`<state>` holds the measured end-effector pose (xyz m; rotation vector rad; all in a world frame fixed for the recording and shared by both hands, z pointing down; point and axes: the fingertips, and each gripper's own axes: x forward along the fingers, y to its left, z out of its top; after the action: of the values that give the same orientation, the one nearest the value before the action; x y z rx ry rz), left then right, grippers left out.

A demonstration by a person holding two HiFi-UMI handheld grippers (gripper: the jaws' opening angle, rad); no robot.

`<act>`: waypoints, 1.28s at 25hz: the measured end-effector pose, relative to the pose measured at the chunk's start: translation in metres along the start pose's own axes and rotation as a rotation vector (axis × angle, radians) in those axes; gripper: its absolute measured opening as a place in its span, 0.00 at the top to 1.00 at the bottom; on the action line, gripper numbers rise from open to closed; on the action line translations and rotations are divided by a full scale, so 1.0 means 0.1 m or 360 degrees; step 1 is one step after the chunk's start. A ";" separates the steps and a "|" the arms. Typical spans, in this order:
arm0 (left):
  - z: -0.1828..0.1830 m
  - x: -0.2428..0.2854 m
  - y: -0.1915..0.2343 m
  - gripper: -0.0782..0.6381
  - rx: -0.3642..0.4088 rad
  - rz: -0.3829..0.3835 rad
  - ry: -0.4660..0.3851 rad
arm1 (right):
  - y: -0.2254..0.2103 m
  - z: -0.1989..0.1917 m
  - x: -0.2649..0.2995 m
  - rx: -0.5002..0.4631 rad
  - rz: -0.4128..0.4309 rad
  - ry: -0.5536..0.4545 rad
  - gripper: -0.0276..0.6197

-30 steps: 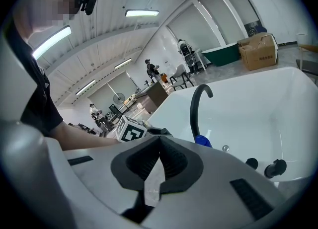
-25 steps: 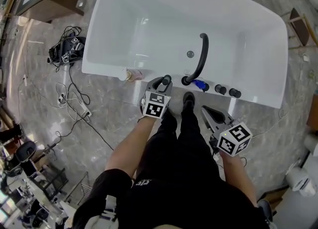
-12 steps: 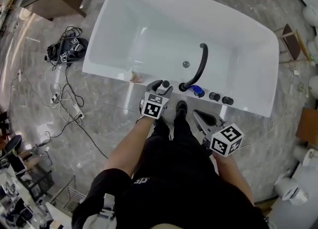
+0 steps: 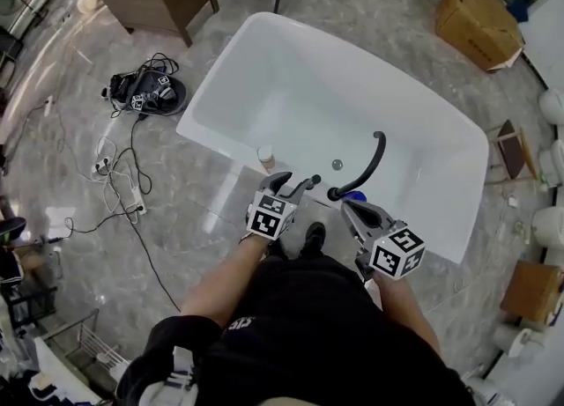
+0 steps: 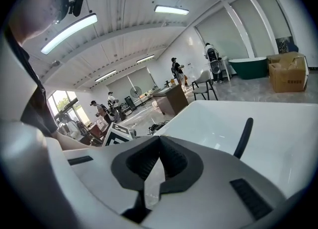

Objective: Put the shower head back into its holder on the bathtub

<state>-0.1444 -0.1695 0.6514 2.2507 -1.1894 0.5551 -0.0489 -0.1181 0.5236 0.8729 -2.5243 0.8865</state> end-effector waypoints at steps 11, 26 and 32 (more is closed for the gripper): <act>0.57 -1.07 0.66 0.69 0.0053 0.0163 -0.0248 | 0.40 0.54 0.43 -0.0247 0.0000 -0.0074 0.93; 1.82 -1.91 0.38 0.73 0.0262 0.0325 -0.0609 | 0.38 1.54 -0.06 -0.0415 0.0117 -0.0428 0.93; 2.08 -2.15 0.22 0.74 0.0278 0.0503 -0.0669 | 0.33 1.58 -0.45 -0.0372 0.0194 -0.0491 0.94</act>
<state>-0.2538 -0.1751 0.3718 2.4162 -1.7880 0.3149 -0.0520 -0.1803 0.3685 0.8417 -2.8986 0.5047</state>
